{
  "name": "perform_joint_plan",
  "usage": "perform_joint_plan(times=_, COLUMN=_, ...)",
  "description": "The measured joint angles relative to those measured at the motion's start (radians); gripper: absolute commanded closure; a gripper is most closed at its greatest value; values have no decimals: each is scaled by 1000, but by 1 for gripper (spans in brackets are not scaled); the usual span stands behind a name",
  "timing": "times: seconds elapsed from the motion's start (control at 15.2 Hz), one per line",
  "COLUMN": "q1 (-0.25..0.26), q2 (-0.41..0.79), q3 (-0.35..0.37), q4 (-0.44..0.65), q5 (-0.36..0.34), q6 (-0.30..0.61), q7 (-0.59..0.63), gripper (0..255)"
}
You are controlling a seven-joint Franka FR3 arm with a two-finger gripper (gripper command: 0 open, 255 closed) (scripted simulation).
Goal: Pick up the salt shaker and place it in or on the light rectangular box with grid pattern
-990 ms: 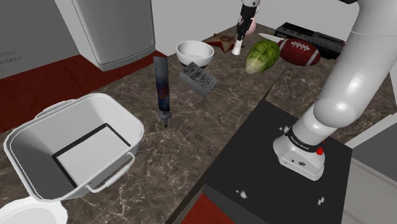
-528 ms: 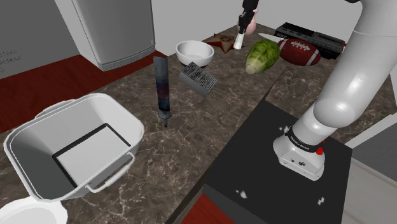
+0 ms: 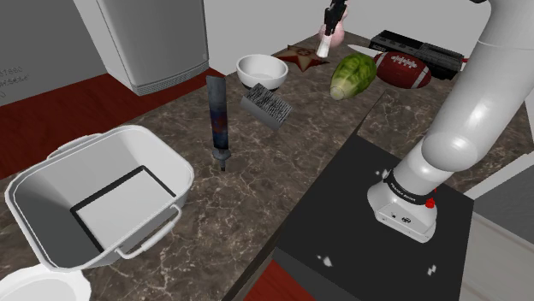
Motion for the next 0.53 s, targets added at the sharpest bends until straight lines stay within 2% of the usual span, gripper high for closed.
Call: perform_joint_plan(times=0.53, q1=-6, q2=2, q3=-3, q4=113, q5=0, q6=-111, q7=0, gripper=255)
